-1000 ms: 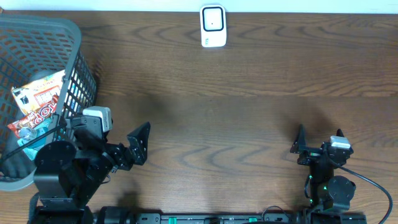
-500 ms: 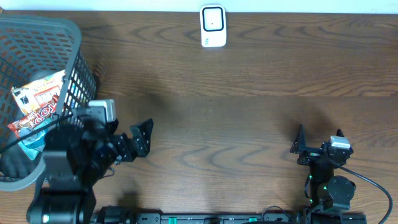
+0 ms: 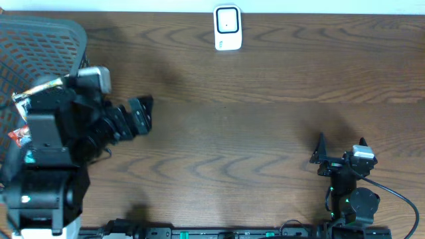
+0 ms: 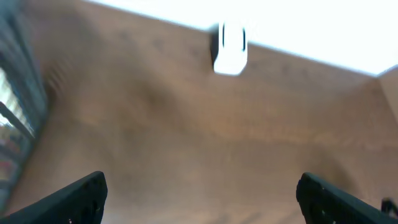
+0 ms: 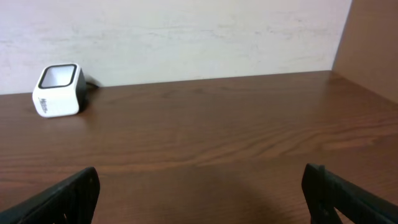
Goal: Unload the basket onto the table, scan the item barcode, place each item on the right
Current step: 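Reach the left gripper into the grey basket toward the teal bottle, then grasp the teal mouthwash bottle with the left gripper and lift, then carry the teal bottle to the white scanner with the left gripper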
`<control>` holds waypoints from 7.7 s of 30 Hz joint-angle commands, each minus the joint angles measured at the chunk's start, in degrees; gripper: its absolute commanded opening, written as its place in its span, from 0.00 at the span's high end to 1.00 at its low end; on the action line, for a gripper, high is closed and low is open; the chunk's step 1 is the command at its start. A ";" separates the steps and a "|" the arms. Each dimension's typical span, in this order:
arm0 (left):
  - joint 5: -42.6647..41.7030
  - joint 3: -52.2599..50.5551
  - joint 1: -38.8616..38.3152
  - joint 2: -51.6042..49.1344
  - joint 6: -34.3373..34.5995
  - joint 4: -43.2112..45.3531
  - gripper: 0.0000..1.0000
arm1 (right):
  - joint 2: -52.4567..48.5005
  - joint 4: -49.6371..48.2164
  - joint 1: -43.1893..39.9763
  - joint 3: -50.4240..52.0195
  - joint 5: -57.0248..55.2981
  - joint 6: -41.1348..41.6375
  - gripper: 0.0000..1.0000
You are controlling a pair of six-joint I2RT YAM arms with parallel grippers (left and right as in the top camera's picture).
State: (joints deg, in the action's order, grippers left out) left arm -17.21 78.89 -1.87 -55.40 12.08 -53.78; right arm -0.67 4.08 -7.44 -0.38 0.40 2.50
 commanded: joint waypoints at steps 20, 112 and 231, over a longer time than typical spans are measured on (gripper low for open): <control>23.69 19.65 30.95 -20.09 45.22 -13.97 0.02 | 0.35 0.24 -0.28 0.07 -0.28 -0.02 0.01; 23.67 6.88 42.40 -45.92 43.85 -18.99 0.77 | 0.35 0.24 -0.28 0.07 -0.28 -0.02 0.01; 24.13 8.09 -35.71 -55.19 50.51 5.03 0.50 | 0.35 0.24 -0.28 0.07 -0.28 -0.02 0.01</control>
State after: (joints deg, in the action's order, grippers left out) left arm 7.86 87.00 -37.87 -108.40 61.91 -48.18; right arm -0.69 4.05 -7.49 -0.38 0.38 2.50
